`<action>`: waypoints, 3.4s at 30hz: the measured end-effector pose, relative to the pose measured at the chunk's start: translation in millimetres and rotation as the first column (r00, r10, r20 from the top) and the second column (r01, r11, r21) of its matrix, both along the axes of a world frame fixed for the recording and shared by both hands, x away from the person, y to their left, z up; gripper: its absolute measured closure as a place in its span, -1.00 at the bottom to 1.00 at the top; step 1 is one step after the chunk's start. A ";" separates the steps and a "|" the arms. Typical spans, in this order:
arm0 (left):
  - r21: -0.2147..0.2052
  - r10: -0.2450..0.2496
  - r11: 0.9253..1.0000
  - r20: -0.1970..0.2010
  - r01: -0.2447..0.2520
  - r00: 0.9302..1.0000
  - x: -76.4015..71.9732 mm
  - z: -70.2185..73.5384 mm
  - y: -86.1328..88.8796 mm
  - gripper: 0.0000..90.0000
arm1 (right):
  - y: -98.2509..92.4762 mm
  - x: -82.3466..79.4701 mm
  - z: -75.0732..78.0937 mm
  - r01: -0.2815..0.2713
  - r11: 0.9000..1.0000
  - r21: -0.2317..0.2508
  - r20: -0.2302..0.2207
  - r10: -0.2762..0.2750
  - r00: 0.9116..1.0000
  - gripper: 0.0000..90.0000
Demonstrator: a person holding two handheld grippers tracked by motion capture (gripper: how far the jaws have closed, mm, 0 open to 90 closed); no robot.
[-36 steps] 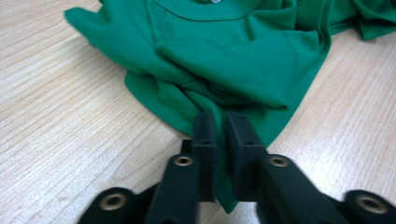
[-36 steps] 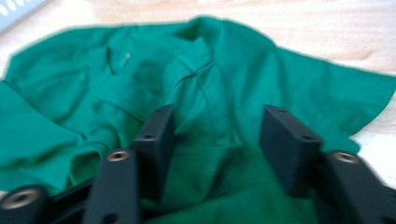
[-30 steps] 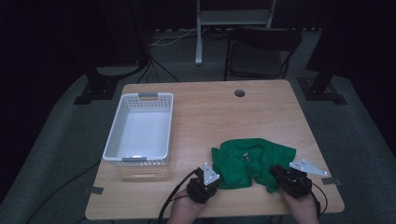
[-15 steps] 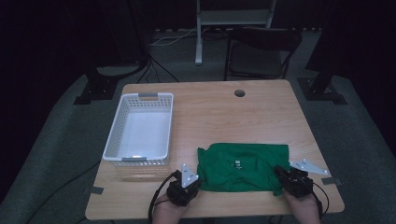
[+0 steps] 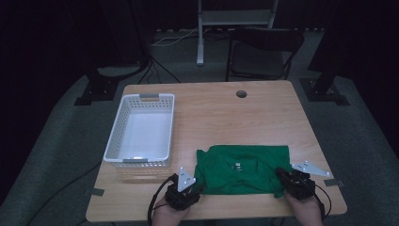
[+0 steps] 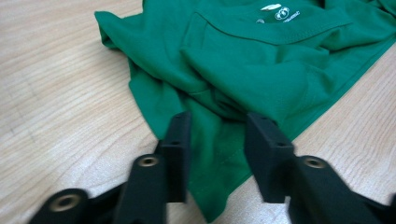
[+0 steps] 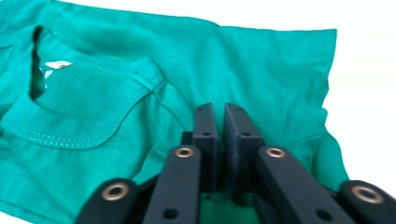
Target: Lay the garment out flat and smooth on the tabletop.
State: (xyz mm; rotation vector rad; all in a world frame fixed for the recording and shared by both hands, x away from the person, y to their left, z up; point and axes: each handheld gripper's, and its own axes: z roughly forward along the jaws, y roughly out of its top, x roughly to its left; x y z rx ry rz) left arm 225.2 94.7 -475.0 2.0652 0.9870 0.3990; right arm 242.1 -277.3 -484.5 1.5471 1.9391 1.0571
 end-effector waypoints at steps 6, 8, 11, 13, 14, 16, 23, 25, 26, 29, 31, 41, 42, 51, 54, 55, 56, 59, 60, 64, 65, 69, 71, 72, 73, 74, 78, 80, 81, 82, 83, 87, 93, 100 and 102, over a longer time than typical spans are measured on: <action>-0.029 0.018 0.999 0.003 -0.018 1.000 1.6 2.4 0.1 -0.28 | 0.2 -2.5 5.6 0.007 1.000 0.019 0.028 -0.008 1.000 0.08; -0.036 0.009 0.999 0.012 -0.008 1.000 1.4 3.8 -0.4 -0.33 | 0.7 -2.4 7.2 0.012 0.999 0.032 0.030 -0.013 0.999 -0.20; -0.042 0.005 0.999 0.018 -0.004 1.000 1.6 5.5 -1.3 -0.41 | 2.6 -1.5 8.4 -0.003 1.000 0.030 0.018 0.002 1.000 -0.48; -0.053 0.007 0.999 0.024 -0.006 1.000 1.9 6.6 -1.4 -0.52 | 4.2 -1.5 9.0 -0.002 1.000 0.026 0.016 0.001 1.000 -0.56; -0.057 0.007 0.998 0.027 -0.005 1.000 2.0 7.3 -1.4 -0.52 | 4.9 -1.6 9.3 0.005 1.000 0.023 0.016 -0.005 1.000 -0.56; -0.066 0.008 0.998 0.030 -0.006 1.000 2.4 8.4 -1.7 -0.52 | 5.6 -2.1 10.3 0.006 1.000 0.022 0.017 -0.007 1.000 -0.56; -0.060 -0.001 0.998 0.034 0.003 0.999 4.2 11.3 -4.8 -0.52 | 7.8 -3.7 15.0 -0.003 1.000 0.024 0.029 0.003 1.000 -0.56; -0.062 -0.004 0.998 0.035 0.006 0.999 4.9 12.6 -6.0 -0.52 | 9.8 -4.1 17.0 -0.009 1.000 0.019 0.034 0.008 0.999 -0.56; -0.060 -0.004 0.998 0.035 0.006 0.999 5.1 13.3 -6.9 -0.52 | 10.9 -4.3 18.1 -0.014 1.000 0.018 0.036 0.014 0.999 -0.56; -0.055 -0.007 0.998 0.036 0.009 0.999 6.9 15.2 -9.6 -0.52 | 14.4 -4.0 21.5 -0.027 1.000 0.013 0.044 0.027 0.999 -0.56; -0.054 -0.011 0.998 0.040 0.013 0.999 7.9 16.5 -11.4 -0.52 | 17.0 -3.6 23.8 -0.036 0.999 0.008 0.048 0.036 0.998 -0.56; -0.051 -0.030 0.998 0.054 0.033 0.998 11.3 18.3 -19.7 -0.52 | 28.4 0.1 29.0 -0.076 0.997 -0.006 0.048 0.076 0.996 -0.56; -0.047 -0.036 0.998 0.053 0.038 0.998 11.4 18.7 -21.1 -0.52 | 29.4 0.5 29.3 -0.083 0.997 -0.011 0.046 0.083 0.995 -0.56; -0.038 -0.059 0.997 0.044 0.061 0.997 21.2 23.8 -26.6 -0.52 | 35.6 7.4 29.6 -0.127 0.992 -0.023 0.031 0.127 0.991 -0.51; -0.035 -0.060 0.998 0.034 0.061 0.998 26.8 27.1 -28.3 -0.52 | 36.2 10.7 28.4 -0.135 0.990 -0.034 0.017 0.135 0.991 -0.51; -0.033 -0.065 0.997 0.030 0.066 0.997 28.8 28.7 -28.6 -0.52 | 36.3 11.5 28.3 -0.137 0.990 -0.035 0.012 0.137 0.990 -0.51; -0.033 -0.066 0.997 0.028 0.067 0.997 30.9 30.0 -29.5 -0.52 | 36.4 12.3 28.1 -0.135 0.990 -0.037 0.010 0.136 0.991 -0.51; -0.015 -0.065 0.998 0.034 0.066 0.997 37.2 33.8 -32.6 -0.52 | 36.8 14.7 27.6 -0.132 0.990 -0.044 0.004 0.133 0.991 -0.51; -0.004 -0.068 0.998 0.039 0.068 0.997 39.0 35.0 -34.2 -0.52 | 36.8 15.7 27.3 -0.135 0.990 -0.047 0.002 0.135 0.991 -0.51; 0.031 -0.088 0.996 0.046 0.087 0.995 46.2 38.6 -41.9 -0.52 | 38.2 18.6 25.6 -0.139 0.989 -0.057 -0.014 0.139 0.990 -0.51; 0.043 -0.097 0.995 0.048 0.095 0.994 47.8 39.3 -44.2 -0.52 | 38.7 18.9 25.3 -0.141 0.988 -0.061 -0.015 0.141 0.990 -0.51; 0.077 -0.141 0.987 0.041 0.137 0.989 57.1 38.7 -53.9 -0.52 | 39.9 20.2 23.8 -0.149 0.986 -0.071 -0.022 0.148 0.989 -0.51; 0.092 -0.142 0.986 0.029 0.139 0.989 62.2 37.8 -57.3 -0.52 | 40.3 20.2 23.6 -0.152 0.986 -0.074 -0.025 0.151 0.988 -0.51; 0.098 -0.145 0.985 0.027 0.142 0.989 64.4 37.4 -59.2 -0.52 | 40.5 20.2 23.6 -0.154 0.985 -0.075 -0.025 0.152 0.988 -0.51; 0.098 -0.145 0.985 0.027 0.142 0.989 64.4 37.4 -59.2 -0.52 | 40.7 20.2 23.4 -0.155 0.985 -0.076 -0.027 0.153 0.988 -0.51; 0.100 -0.151 0.984 0.023 0.148 0.988 66.5 36.8 -61.3 -0.52 | 40.7 20.2 23.4 -0.155 0.985 -0.076 -0.027 0.153 0.988 -0.51; 0.121 -0.173 0.978 0.002 0.171 0.985 77.7 33.5 -68.1 -0.52 | 41.8 20.7 22.4 -0.159 0.983 -0.087 -0.033 0.157 0.987 -0.51; 0.133 -0.180 0.975 -0.010 0.179 0.984 83.6 30.7 -71.8 -0.52 | 42.3 21.0 21.6 -0.162 0.983 -0.091 -0.033 0.159 0.987 -0.50; 0.135 -0.182 0.974 -0.017 0.183 0.983 85.7 29.8 -72.9 -0.52 | 42.6 21.1 21.2 -0.163 0.982 -0.094 -0.036 0.161 0.986 -0.50; 0.139 -0.186 0.972 -0.023 0.188 0.982 88.4 28.7 -74.3 -0.52 | 42.8 21.2 20.7 -0.166 0.981 -0.097 -0.038 0.163 0.986 -0.49; 0.139 -0.186 0.972 -0.023 0.188 0.982 88.4 28.7 -74.3 -0.52 | 42.8 21.2 20.7 -0.166 0.981 -0.097 -0.038 0.163 0.986 -0.49; 0.170 -0.198 0.964 -0.056 0.205 0.979 98.6 20.8 -80.9 -0.52 | 42.8 21.0 19.1 -0.168 0.981 -0.096 -0.042 0.164 0.986 -0.49; 0.190 -0.188 0.960 -0.098 0.204 0.977 106.2 11.0 -84.0 -0.52 | 41.1 19.6 19.6 -0.171 0.982 -0.085 -0.038 0.168 0.985 -0.49; 0.190 -0.220 0.952 -0.123 0.240 0.968 108.1 6.9 -83.0 -0.50 | 39.4 19.2 19.0 -0.171 0.982 -0.081 -0.042 0.168 0.985 -0.49; 0.178 -0.248 0.947 -0.128 0.268 0.960 106.2 7.4 -82.4 -0.18 | 38.7 19.3 18.2 -0.170 0.982 -0.081 -0.042 0.167 0.985 -0.49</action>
